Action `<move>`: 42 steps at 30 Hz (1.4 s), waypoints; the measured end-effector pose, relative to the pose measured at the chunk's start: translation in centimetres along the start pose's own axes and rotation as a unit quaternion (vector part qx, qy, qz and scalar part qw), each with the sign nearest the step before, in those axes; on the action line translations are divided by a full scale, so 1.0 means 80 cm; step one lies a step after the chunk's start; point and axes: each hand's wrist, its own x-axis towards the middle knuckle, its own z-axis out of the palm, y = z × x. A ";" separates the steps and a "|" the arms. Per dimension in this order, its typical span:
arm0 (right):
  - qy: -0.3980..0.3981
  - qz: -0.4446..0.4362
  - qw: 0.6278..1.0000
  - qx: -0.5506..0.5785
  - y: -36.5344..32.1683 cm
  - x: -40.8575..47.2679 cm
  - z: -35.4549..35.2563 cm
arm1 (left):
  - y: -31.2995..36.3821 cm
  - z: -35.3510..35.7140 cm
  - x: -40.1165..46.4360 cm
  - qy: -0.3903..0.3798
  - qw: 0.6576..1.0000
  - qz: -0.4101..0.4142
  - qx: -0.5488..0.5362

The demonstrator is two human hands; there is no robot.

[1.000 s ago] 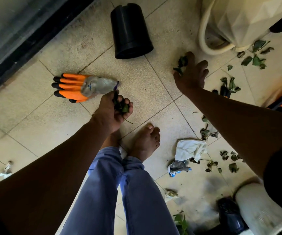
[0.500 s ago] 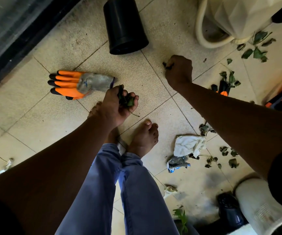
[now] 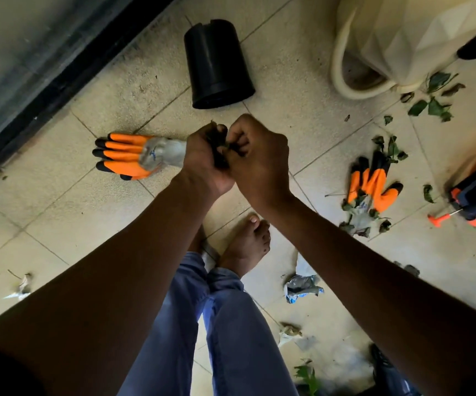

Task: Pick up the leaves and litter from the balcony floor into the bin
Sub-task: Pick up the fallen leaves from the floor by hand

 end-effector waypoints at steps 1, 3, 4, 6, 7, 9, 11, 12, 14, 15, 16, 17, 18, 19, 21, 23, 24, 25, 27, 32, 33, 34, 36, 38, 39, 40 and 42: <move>-0.004 -0.039 0.998 -0.056 -0.001 0.005 0.003 | 0.002 0.002 -0.003 -0.002 1.000 0.004 0.004; -0.003 -0.117 0.984 -0.135 -0.008 0.009 0.008 | 0.006 0.002 -0.003 0.002 1.000 -0.002 0.014; 0.001 -0.153 0.977 -0.150 -0.014 0.012 0.011 | 0.015 0.003 -0.004 0.010 1.000 -0.002 0.020; -0.021 -0.199 0.965 -0.172 -0.027 0.017 0.014 | 0.033 0.006 -0.008 0.021 0.999 0.005 0.024; -0.044 -0.206 0.959 -0.191 -0.033 0.022 0.014 | 0.043 0.008 -0.009 0.015 0.999 0.010 0.027; -0.085 -0.203 0.947 -0.233 -0.043 0.032 0.010 | 0.057 0.016 -0.016 -0.012 0.999 0.024 0.035; -0.099 -0.210 0.941 -0.245 -0.058 0.041 0.003 | 0.066 0.025 -0.021 -0.036 0.998 0.038 0.036; -0.090 -0.212 0.948 -0.221 -0.068 0.047 -0.001 | 0.070 0.029 -0.022 -0.041 0.998 0.042 0.034; -0.035 -0.186 0.973 -0.128 -0.081 0.067 -0.012 | 0.077 0.037 -0.018 -0.030 0.998 0.051 0.020; 0.005 -0.169 0.981 -0.092 -0.080 0.084 -0.017 | 0.080 0.039 -0.014 -0.025 0.998 0.048 -0.008; 0.047 -0.156 0.983 -0.080 -0.076 0.106 -0.019 | 0.083 0.041 -0.009 -0.018 0.998 0.045 -0.034; 0.078 -0.140 0.982 -0.096 -0.066 0.132 -0.020 | 0.085 0.041 -0.004 -0.014 0.998 0.045 -0.040; 0.088 -0.117 0.980 -0.134 -0.053 0.161 -0.020 | 0.087 0.040 0.000 -0.008 0.999 0.046 -0.028; 0.074 -0.089 0.976 -0.186 -0.037 0.191 -0.018 | 0.087 0.039 0.002 -0.007 0.999 0.043 -0.008; 0.001 -0.050 0.956 -0.289 -0.007 0.251 -0.011 | 0.089 0.037 0.001 -0.011 0.999 0.030 0.037; -0.086 -0.039 0.933 -0.347 0.015 0.301 -0.003 | 0.092 0.030 0.002 -0.013 0.998 0.016 0.065; -0.118 -0.038 0.924 -0.361 0.023 0.324 0.003 | 0.096 0.025 0.004 -0.012 0.997 0.012 0.075; -0.136 -0.038 0.917 -0.372 0.028 0.343 0.008 | 0.100 0.022 0.005 -0.008 0.996 0.009 0.084; -0.135 -0.047 0.913 -0.382 0.032 0.366 0.019 | 0.114 0.017 0.006 0.006 0.995 0.009 0.104; -0.105 -0.088 0.923 -0.361 0.037 0.335 0.015 | 0.127 0.007 0.003 0.027 0.986 0.037 0.158; -0.084 -0.072 0.936 -0.333 0.038 0.317 0.008 | 0.122 0.007 -0.002 0.041 0.975 0.043 0.217; -0.052 -0.055 0.952 -0.295 0.037 0.299 0.007 | 0.119 0.006 -0.005 0.049 0.962 0.052 0.263; 0.038 -0.022 0.976 -0.211 0.024 0.251 -0.003 | 0.113 0.011 -0.011 0.029 0.966 0.064 0.250; 0.106 -0.006 0.988 -0.112 -0.004 0.186 -0.019 | 0.103 0.018 -0.023 0.014 0.980 0.043 0.192; 0.115 0.000 0.992 -0.060 -0.022 0.149 -0.032 | 0.095 0.026 -0.034 0.004 0.987 0.020 0.161; 0.109 0.010 0.994 -0.018 -0.043 0.110 -0.042 | 0.085 0.029 -0.041 -0.002 0.992 -0.001 0.129; 0.080 0.038 0.995 0.042 -0.084 0.034 -0.062 | 0.058 0.037 -0.061 -0.006 0.991 -0.020 0.132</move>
